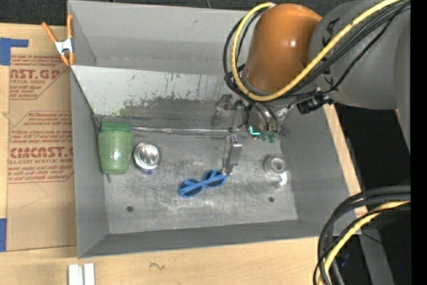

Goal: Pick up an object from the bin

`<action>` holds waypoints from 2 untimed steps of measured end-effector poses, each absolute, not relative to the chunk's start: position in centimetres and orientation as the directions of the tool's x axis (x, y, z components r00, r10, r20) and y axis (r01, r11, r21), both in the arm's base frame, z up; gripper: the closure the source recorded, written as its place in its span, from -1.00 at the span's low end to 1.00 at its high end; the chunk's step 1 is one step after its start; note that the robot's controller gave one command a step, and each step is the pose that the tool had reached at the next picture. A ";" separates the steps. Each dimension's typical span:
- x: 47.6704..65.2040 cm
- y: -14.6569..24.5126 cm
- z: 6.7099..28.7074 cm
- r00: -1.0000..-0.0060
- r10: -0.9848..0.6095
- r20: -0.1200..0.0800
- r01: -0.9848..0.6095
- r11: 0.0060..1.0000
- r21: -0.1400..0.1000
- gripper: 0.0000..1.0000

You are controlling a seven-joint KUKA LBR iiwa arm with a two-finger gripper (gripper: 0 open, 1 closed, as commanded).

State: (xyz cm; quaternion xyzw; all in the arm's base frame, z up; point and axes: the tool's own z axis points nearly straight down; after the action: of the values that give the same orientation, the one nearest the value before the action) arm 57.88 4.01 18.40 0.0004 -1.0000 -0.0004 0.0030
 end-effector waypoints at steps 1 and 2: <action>53.3 1.7 7.0 -0.975 -0.224 -0.010 -0.224 0.975 0.000 -1.00; 53.4 1.8 7.3 -0.974 -0.224 -0.010 -0.224 0.975 0.000 1.00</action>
Offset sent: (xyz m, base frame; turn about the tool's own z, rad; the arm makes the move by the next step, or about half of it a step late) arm -0.0478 -0.0237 -0.1140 -0.2256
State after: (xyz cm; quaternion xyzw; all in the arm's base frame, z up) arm 53.39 1.80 7.26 0.1129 -0.9936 -0.0007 -0.0051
